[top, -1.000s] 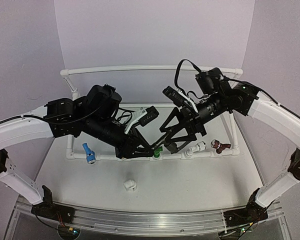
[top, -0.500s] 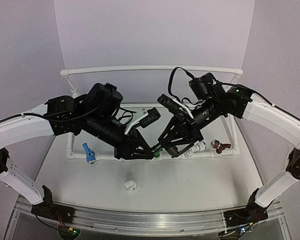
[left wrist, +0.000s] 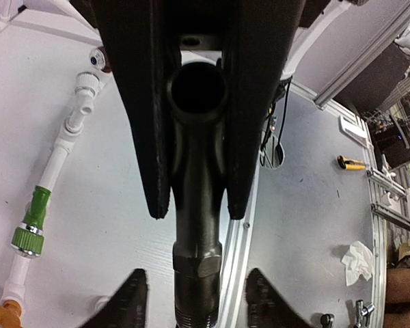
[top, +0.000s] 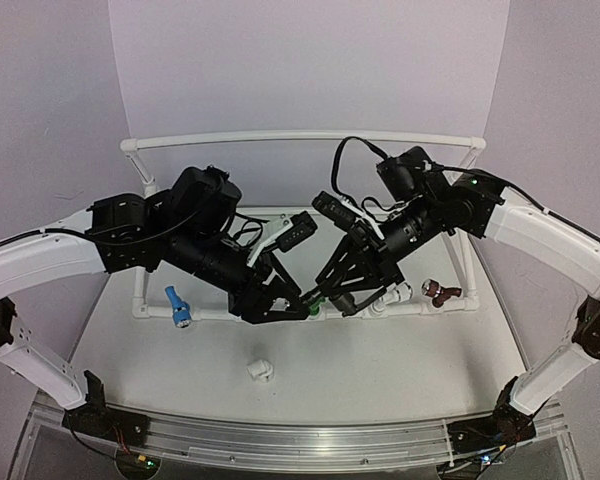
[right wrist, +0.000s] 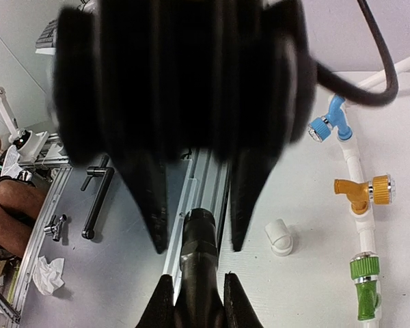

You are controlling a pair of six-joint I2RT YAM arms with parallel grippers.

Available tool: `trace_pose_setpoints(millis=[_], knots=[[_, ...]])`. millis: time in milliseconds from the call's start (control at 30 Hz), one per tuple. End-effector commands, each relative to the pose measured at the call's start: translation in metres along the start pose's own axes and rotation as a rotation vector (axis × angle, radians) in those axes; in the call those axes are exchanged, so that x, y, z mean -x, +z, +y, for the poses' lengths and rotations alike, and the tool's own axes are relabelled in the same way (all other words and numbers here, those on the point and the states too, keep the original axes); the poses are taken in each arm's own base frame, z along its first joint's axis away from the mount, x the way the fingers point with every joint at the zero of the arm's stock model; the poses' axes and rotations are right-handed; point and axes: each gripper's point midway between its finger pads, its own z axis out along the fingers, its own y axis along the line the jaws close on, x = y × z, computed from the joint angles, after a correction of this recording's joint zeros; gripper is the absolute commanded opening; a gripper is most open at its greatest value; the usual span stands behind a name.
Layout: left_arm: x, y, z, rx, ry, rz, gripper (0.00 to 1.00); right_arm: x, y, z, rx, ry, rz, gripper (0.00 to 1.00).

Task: Install the water faucets

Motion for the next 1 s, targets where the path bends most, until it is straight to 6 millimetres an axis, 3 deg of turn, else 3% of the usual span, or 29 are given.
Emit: trace_pose_setpoints(millis=[0,200,400,667,833,967], knots=[[0.036,-0.037,0.000,0.062,0.060,-0.208,0.67,0.025,-0.021,-0.006,-0.066,-0.022,-0.054,0.00],[0.046,-0.062,0.008,0.115,0.055,-0.363,0.83,0.063,-0.053,-0.019,-0.105,-0.003,-0.189,0.00],[0.060,-0.077,0.003,0.024,0.047,-0.460,0.87,0.090,-0.064,-0.011,-0.077,-0.006,-0.281,0.00],[0.075,-0.067,0.001,-0.048,0.048,-0.471,0.81,0.106,-0.070,-0.002,-0.046,0.003,-0.351,0.00],[0.082,-0.069,-0.001,-0.080,0.054,-0.487,0.69,0.108,-0.071,0.003,-0.011,0.038,-0.367,0.00],[0.083,-0.067,-0.001,-0.090,0.059,-0.487,0.66,0.102,-0.067,0.001,0.007,0.056,-0.363,0.00]])
